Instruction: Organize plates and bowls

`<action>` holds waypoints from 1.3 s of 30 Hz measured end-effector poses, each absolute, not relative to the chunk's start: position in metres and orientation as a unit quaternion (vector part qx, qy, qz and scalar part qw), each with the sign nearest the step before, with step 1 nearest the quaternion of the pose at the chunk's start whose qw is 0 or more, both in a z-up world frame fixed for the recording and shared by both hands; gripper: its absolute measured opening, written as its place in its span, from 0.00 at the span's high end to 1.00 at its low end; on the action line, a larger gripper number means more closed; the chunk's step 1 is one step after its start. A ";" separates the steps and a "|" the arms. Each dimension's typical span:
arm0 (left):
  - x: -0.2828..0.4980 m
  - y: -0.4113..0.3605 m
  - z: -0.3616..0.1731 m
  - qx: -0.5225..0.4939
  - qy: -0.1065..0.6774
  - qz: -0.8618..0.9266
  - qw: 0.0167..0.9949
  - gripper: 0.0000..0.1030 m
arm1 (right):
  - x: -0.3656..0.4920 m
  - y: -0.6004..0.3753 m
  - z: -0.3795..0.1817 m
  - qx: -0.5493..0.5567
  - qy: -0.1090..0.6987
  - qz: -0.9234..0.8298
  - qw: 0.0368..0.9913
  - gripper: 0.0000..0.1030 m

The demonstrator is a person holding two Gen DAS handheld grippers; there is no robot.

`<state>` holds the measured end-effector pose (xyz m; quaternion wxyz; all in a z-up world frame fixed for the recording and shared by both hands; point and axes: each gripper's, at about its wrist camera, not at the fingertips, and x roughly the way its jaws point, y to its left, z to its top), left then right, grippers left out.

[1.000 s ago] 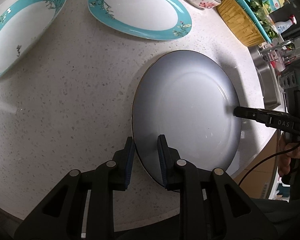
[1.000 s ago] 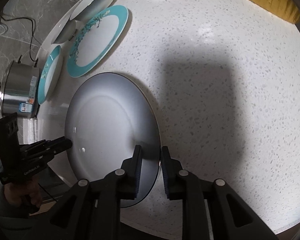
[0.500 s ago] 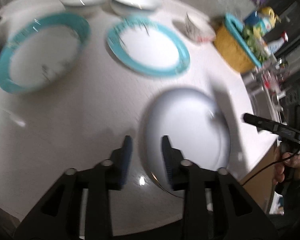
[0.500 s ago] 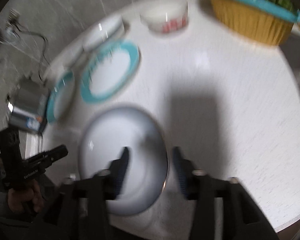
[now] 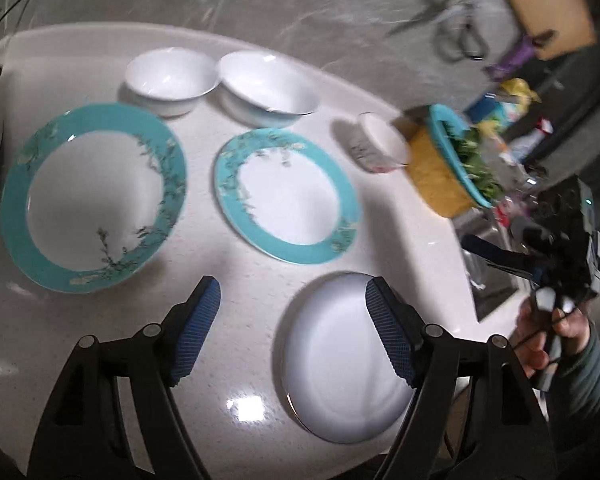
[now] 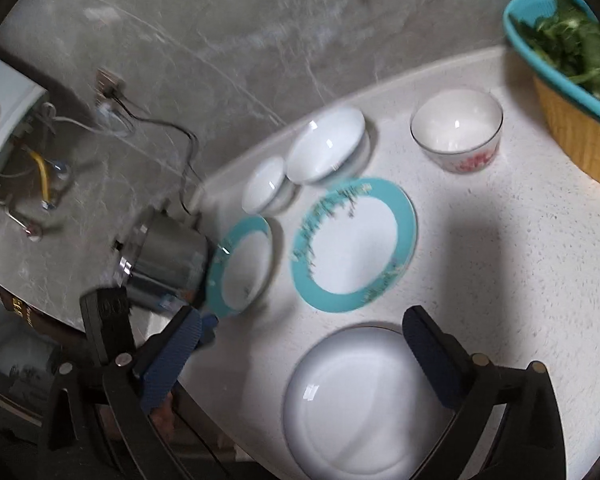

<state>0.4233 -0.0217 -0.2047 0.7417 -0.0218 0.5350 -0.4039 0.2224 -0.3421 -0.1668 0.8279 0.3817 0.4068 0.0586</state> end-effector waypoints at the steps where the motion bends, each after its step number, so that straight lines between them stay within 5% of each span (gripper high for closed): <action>1: 0.428 -0.025 -0.207 -0.028 0.537 -0.400 0.742 0.28 | 0.229 -0.349 -0.171 0.389 0.416 0.059 0.820 0.04; 7: 0.451 -0.062 -0.233 -0.045 0.562 -0.367 0.740 0.28 | 0.274 -0.387 -0.212 0.370 0.456 0.053 0.808 0.46; 39: 0.499 -0.122 -0.316 -0.044 0.607 -0.301 0.734 0.31 | 0.351 -0.422 -0.291 0.391 0.489 0.166 0.762 0.47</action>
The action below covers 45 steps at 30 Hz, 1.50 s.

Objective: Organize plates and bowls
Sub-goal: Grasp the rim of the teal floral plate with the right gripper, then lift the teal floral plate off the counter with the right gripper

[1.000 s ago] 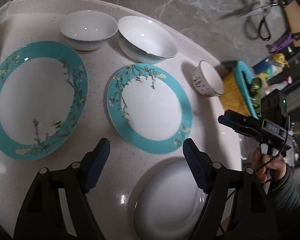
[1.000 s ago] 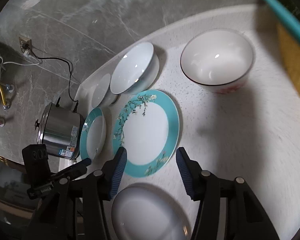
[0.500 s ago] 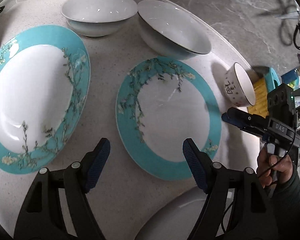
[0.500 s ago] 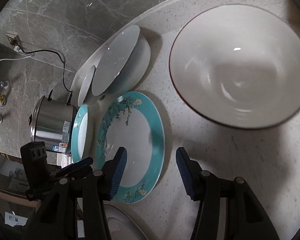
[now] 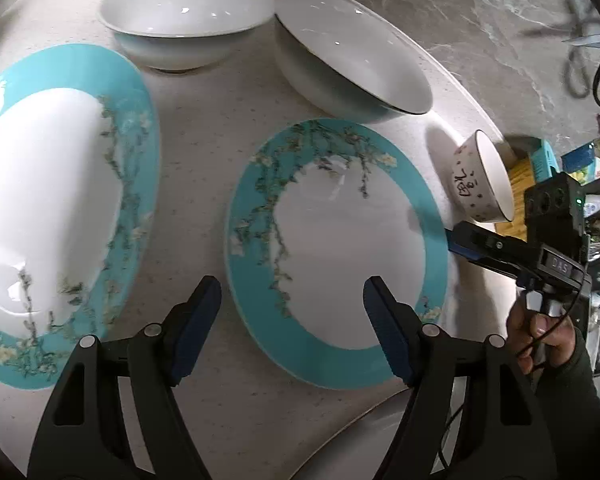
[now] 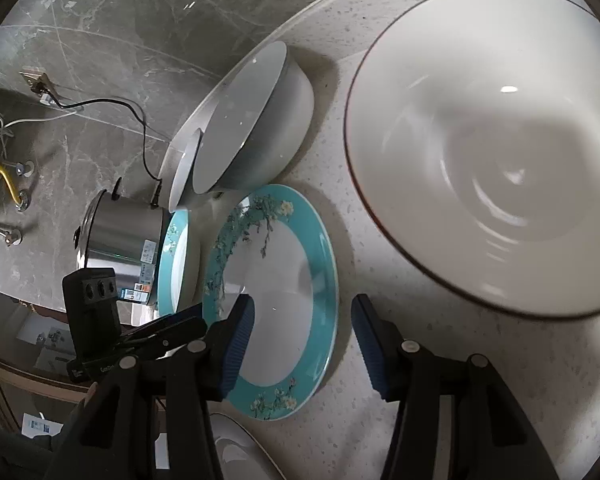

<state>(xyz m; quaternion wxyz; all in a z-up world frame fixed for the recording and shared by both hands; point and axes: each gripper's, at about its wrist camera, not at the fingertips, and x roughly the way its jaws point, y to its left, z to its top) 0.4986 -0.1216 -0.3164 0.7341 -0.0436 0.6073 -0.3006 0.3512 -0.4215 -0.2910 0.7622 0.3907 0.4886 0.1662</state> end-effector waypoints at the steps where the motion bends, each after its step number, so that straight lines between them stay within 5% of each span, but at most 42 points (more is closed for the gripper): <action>1: 0.499 -0.123 -0.317 -0.045 0.608 -0.303 0.733 0.33 | 0.352 -0.421 -0.291 0.392 0.487 0.167 0.762 0.47; 15: 0.507 -0.127 -0.318 -0.078 0.612 -0.299 0.728 0.35 | 0.359 -0.412 -0.292 0.391 0.479 0.200 0.760 0.45; 23: 0.515 -0.113 -0.321 -0.097 0.628 -0.267 0.724 0.62 | 0.364 -0.404 -0.285 0.359 0.506 0.175 0.764 0.47; 26: 0.518 -0.110 -0.322 -0.099 0.633 -0.262 0.722 0.65 | 0.364 -0.403 -0.283 0.338 0.521 0.157 0.768 0.60; 28: 0.521 -0.106 -0.323 -0.100 0.636 -0.258 0.720 0.69 | 0.365 -0.404 -0.284 0.326 0.532 0.140 0.769 0.84; 29: 0.522 -0.104 -0.323 -0.102 0.637 -0.257 0.719 0.72 | 0.364 -0.407 -0.286 0.326 0.538 0.130 0.767 0.87; 45: 0.534 -0.081 -0.330 -0.125 0.657 -0.263 0.695 0.91 | 0.357 -0.408 -0.287 0.347 0.535 0.123 0.760 0.89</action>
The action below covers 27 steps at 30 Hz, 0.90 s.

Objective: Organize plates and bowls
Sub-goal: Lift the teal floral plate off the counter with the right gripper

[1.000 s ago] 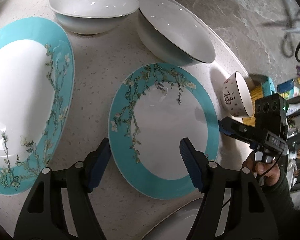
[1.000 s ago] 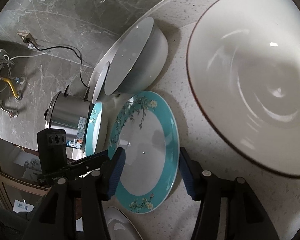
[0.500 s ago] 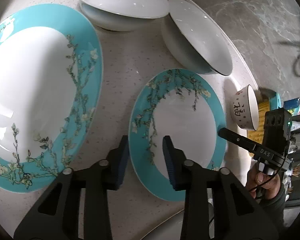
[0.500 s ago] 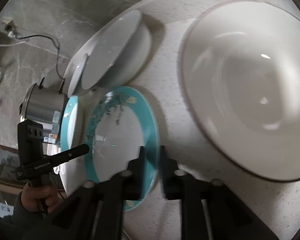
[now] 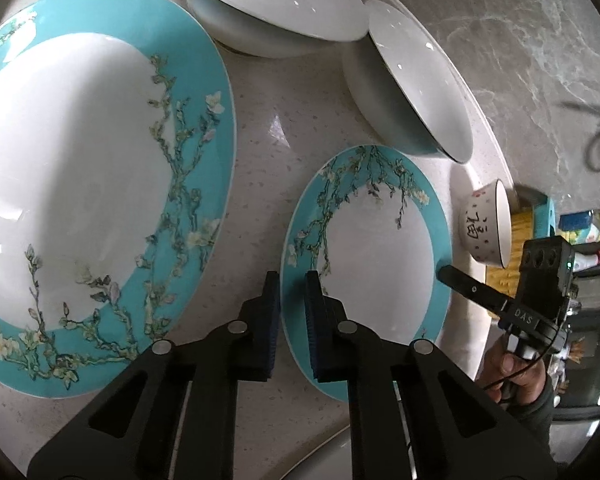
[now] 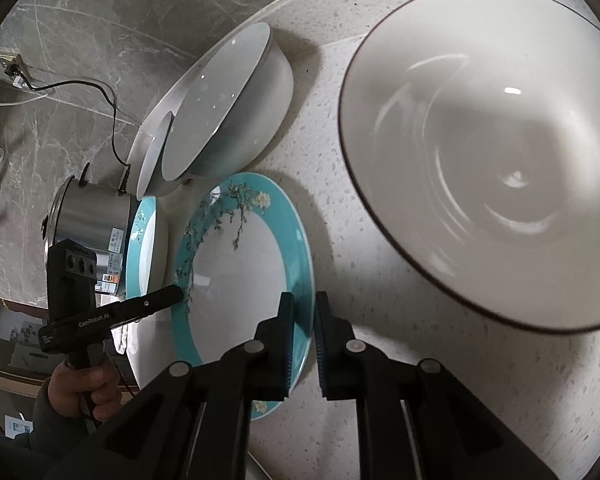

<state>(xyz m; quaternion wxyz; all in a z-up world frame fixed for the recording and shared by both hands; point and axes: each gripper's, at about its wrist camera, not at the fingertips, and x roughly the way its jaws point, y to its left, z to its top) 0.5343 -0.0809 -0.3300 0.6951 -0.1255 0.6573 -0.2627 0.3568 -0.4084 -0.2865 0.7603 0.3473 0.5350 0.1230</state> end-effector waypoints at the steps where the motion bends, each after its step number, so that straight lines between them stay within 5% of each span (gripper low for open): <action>1: 0.534 -0.081 -0.330 -0.123 0.658 -0.265 0.694 0.91 | 0.356 -0.409 -0.286 0.348 0.535 0.122 0.760 0.89; 27: 0.516 -0.083 -0.313 -0.105 0.644 -0.285 0.702 0.91 | 0.345 -0.405 -0.269 0.332 0.524 0.122 0.775 0.88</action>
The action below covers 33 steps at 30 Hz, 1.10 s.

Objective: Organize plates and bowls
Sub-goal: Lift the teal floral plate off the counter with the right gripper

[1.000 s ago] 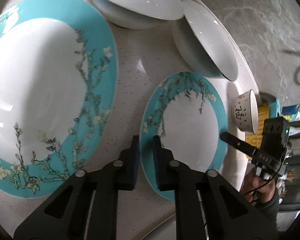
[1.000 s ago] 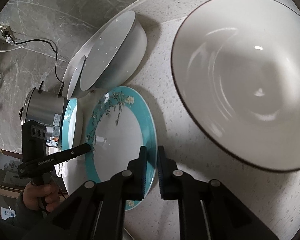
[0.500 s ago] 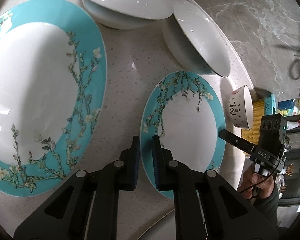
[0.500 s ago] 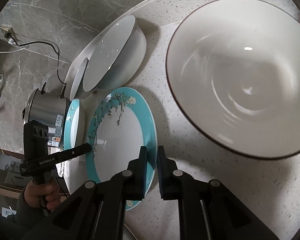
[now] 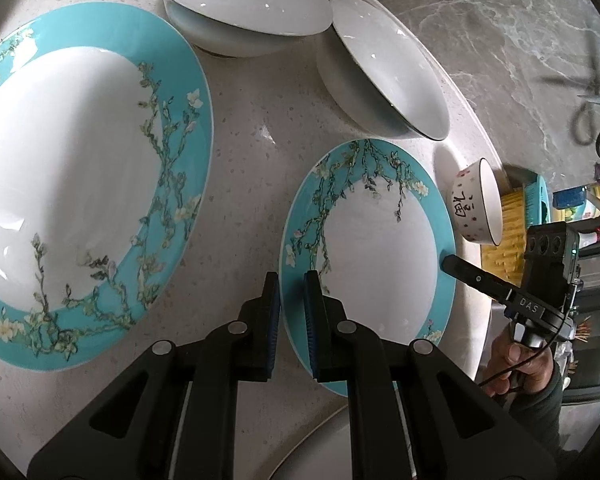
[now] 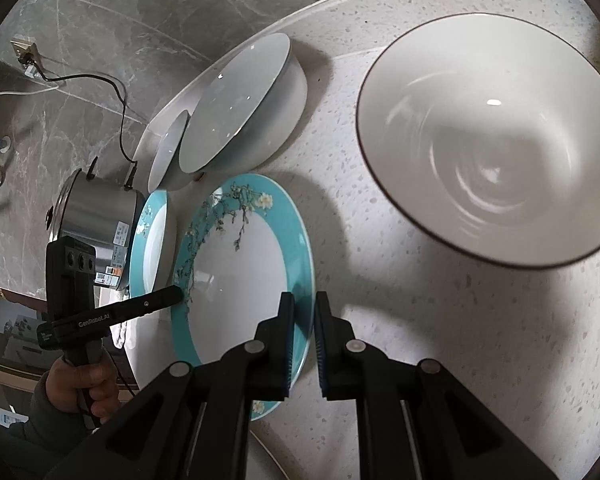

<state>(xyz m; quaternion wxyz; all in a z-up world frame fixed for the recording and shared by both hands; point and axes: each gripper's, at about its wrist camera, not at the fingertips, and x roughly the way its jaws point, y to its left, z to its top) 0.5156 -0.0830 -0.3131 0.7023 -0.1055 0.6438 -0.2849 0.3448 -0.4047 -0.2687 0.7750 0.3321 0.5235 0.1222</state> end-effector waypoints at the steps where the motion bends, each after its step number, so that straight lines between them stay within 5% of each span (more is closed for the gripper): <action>1: 0.514 -0.082 -0.311 -0.105 0.642 -0.287 0.703 0.91 | 0.344 -0.404 -0.267 0.333 0.522 0.122 0.776 0.88; 20: 0.454 -0.049 -0.251 -0.090 0.626 -0.339 0.696 0.91 | 0.274 -0.375 -0.211 0.333 0.501 0.108 0.791 0.88; 33: 0.377 -0.017 -0.274 -0.052 0.660 -0.367 0.654 0.91 | 0.192 -0.349 -0.233 0.369 0.516 0.069 0.770 0.88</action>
